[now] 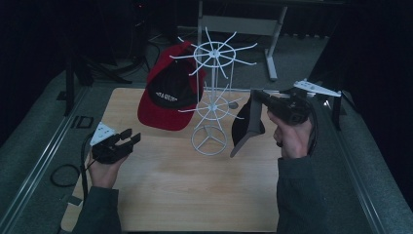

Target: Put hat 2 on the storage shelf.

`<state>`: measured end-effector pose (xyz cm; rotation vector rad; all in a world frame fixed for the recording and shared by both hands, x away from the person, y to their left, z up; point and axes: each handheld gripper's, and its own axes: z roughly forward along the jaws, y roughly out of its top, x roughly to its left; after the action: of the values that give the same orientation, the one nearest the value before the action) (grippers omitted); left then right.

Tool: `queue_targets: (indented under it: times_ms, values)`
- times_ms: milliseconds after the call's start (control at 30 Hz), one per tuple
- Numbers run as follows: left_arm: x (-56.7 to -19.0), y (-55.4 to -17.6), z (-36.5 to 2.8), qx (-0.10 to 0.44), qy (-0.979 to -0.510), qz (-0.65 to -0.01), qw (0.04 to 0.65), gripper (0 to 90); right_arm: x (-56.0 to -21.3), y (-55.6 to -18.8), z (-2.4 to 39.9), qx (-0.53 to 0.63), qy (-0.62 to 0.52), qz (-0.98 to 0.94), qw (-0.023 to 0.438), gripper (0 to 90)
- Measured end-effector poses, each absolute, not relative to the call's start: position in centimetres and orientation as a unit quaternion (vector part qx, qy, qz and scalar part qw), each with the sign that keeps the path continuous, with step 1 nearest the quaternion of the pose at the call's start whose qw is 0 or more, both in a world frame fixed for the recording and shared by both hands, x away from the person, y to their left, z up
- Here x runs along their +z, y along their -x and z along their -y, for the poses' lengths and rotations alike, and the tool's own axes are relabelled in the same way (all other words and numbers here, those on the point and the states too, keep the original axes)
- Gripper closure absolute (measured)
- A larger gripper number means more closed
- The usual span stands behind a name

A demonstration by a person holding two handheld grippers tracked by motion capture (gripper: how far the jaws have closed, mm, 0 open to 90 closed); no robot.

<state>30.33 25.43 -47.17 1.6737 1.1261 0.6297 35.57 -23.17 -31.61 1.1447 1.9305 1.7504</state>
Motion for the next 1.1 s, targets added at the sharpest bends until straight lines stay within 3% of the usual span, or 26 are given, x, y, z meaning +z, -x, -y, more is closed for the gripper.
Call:
queue_targets:
  times_ms: [1100]
  values:
    - [-47.2,-30.3,-25.4,0.258,-0.689,-0.464,0.493,57.8,-27.9,-34.9,22.8,0.62,-0.377,-0.666,0.173,89.7]
